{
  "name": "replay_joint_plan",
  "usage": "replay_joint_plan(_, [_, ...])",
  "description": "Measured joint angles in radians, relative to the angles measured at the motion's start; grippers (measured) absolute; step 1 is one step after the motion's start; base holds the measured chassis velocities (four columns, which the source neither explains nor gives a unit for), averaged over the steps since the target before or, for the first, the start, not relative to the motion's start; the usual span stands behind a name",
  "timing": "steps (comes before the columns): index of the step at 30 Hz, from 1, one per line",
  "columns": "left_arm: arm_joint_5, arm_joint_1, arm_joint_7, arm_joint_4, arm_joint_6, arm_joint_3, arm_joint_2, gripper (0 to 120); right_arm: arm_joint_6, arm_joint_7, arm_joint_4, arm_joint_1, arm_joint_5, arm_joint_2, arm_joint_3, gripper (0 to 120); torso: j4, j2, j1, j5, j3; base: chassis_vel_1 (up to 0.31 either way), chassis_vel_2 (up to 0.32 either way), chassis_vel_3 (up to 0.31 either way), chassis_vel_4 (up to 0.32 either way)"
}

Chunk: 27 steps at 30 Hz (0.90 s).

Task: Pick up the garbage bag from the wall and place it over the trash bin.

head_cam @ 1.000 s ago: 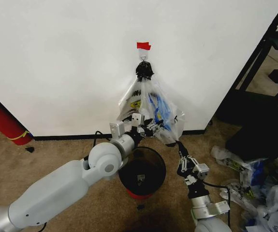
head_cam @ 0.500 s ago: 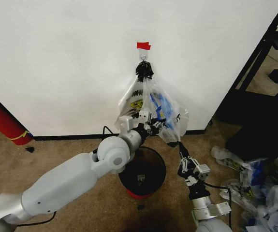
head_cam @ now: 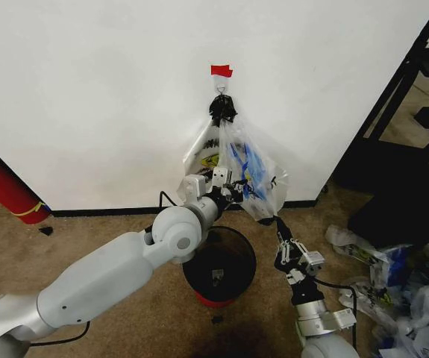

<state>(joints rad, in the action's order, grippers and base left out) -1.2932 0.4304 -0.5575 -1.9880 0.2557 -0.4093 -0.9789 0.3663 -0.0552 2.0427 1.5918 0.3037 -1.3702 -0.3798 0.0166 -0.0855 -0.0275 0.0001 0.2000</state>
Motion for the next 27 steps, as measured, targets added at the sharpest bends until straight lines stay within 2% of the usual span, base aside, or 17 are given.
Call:
replay_joint_plan(5, [0.002, 0.049, -0.001, -0.060, -0.018, 0.051, 0.027, 0, -0.016, 0.017, -0.001, -0.007, 0.007, 0.004, -0.002, 0, 0.0000, 0.000, 0.000, 0.0000, 0.000, 0.000, 0.000, 0.000, 0.000])
replay_joint_plan(9, [0.002, 0.148, -0.012, -0.163, -0.035, 0.164, 0.056, 0, -0.064, 0.062, 0.001, -0.006, -0.028, 0.015, -0.014, 3, -0.0004, 0.000, 0.000, 0.0000, 0.000, 0.000, 0.000, 0.000, 0.000])
replay_joint_plan(10, [0.002, 0.153, -0.013, -0.168, -0.036, 0.170, 0.056, 0, -0.070, 0.067, 0.002, -0.005, -0.033, 0.015, -0.015, 3, -0.0004, 0.000, 0.000, 0.0000, 0.000, 0.000, 0.000, 0.000, 0.000])
replay_joint_plan(11, [0.002, 0.195, -0.017, -0.208, -0.041, 0.210, 0.052, 0, -0.141, 0.106, 0.016, 0.002, -0.060, 0.013, -0.032, 10, -0.0003, 0.000, 0.000, -0.0001, 0.000, 0.000, 0.000, 0.000, 0.000])
replay_joint_plan(12, [0.002, 0.195, -0.017, -0.208, -0.041, 0.210, 0.052, 0, -0.141, 0.106, 0.016, 0.002, -0.060, 0.013, -0.032, 10, -0.0003, 0.000, 0.000, -0.0001, 0.000, 0.000, 0.000, 0.000, 0.000])
replay_joint_plan(14, [0.003, 0.245, -0.018, -0.259, -0.045, 0.250, 0.044, 0, -0.245, 0.179, 0.053, 0.012, -0.062, 0.012, -0.045, 19, 0.0000, 0.000, 0.000, 0.0000, 0.000, 0.000, 0.000, 0.000, 0.000])
replay_joint_plan(17, [0.006, 0.297, -0.015, -0.303, -0.045, 0.280, 0.048, 0, -0.323, 0.214, 0.133, 0.073, -0.017, 0.045, -0.044, 32, 0.0000, 0.000, 0.000, 0.0000, 0.000, 0.000, 0.000, 0.000, 0.000])
replay_joint_plan(18, [0.006, 0.297, -0.015, -0.303, -0.045, 0.280, 0.048, 0, -0.323, 0.214, 0.133, 0.073, -0.017, 0.045, -0.044, 32, 0.0000, 0.000, 0.000, 0.0000, 0.000, 0.000, 0.000, 0.000, 0.000])
replay_joint_plan(22, [0.024, 0.359, -0.001, -0.334, -0.045, 0.300, 0.052, 0, -0.316, 0.173, 0.232, 0.150, 0.005, 0.118, -0.051, 50, 0.0003, 0.000, 0.000, -0.0001, 0.000, 0.000, 0.000, 0.000, 0.000])
replay_joint_plan(25, [0.034, 0.383, 0.004, -0.343, -0.045, 0.305, 0.051, 0, -0.315, 0.182, 0.265, 0.117, 0.002, 0.191, -0.056, 61, 0.0002, 0.000, 0.000, 0.0000, 0.000, 0.000, 0.000, 0.000, 0.000])
replay_joint_plan(26, [0.034, 0.383, 0.004, -0.343, -0.045, 0.305, 0.051, 0, -0.315, 0.182, 0.265, 0.117, 0.002, 0.191, -0.056, 61, 0.0002, 0.000, 0.000, 0.0000, 0.000, 0.000, 0.000, 0.000, 0.000])
replay_joint_plan(27, [0.037, 0.386, 0.004, -0.344, -0.045, 0.304, 0.049, 0, -0.331, 0.185, 0.268, 0.074, 0.005, 0.233, -0.060, 66, 0.0001, 0.000, 0.000, 0.0000, 0.000, 0.000, 0.000, 0.000, 0.000])
